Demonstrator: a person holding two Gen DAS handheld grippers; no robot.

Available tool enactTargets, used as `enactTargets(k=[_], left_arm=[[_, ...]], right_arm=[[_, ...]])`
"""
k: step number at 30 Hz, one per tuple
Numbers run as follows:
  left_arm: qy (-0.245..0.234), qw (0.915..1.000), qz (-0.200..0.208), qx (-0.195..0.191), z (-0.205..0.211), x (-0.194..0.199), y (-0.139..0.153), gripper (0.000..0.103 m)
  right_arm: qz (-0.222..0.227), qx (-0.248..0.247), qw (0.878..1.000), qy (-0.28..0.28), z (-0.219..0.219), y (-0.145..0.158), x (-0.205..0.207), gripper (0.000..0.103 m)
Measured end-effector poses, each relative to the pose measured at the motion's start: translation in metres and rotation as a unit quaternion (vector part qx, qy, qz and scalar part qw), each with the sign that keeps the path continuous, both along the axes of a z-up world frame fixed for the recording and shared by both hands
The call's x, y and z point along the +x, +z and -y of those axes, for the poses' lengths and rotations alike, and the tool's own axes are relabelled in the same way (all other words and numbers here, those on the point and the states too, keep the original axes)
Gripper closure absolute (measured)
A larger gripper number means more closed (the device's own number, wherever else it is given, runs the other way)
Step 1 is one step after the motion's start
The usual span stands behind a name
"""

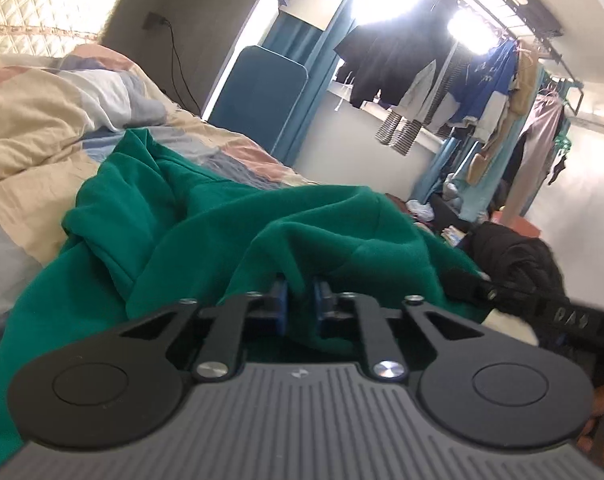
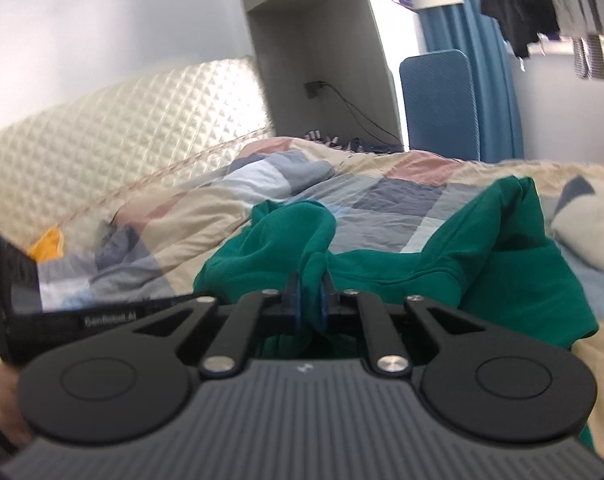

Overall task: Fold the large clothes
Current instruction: 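Fold the hem up toward the hood with both grippers and lower it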

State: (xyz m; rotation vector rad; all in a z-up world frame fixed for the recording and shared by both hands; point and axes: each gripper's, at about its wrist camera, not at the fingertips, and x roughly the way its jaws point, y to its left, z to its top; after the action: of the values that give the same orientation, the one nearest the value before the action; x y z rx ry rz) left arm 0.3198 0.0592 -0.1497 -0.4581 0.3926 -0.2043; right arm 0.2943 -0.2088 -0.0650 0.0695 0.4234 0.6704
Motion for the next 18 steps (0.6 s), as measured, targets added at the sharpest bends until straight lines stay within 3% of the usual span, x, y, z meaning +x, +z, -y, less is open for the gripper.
enactTargets(k=[6,9,13,18], left_arm=[[-0.002,0.9998,-0.021,0.002,-0.004,-0.026,0.005,0.091],[0.004,0.9996,-0.018,-0.019,-0.015,-0.033,0.008,0.09],[0.009,0.9991,0.017,-0.038,-0.024,-0.042,0.016,0.09],[0.005,0.9994,0.022,-0.025,-0.02,-0.041,0.014,0.082]], right_arm=[[-0.004,-0.068,0.997,0.029,-0.014,-0.007,-0.025,0.093],[-0.006,-0.119,0.992,0.048,-0.026,-0.02,-0.035,0.093],[-0.043,-0.191,0.978,0.07,-0.042,-0.047,-0.042,0.093],[-0.116,-0.22,0.965,0.083,-0.047,-0.07,-0.032,0.094]])
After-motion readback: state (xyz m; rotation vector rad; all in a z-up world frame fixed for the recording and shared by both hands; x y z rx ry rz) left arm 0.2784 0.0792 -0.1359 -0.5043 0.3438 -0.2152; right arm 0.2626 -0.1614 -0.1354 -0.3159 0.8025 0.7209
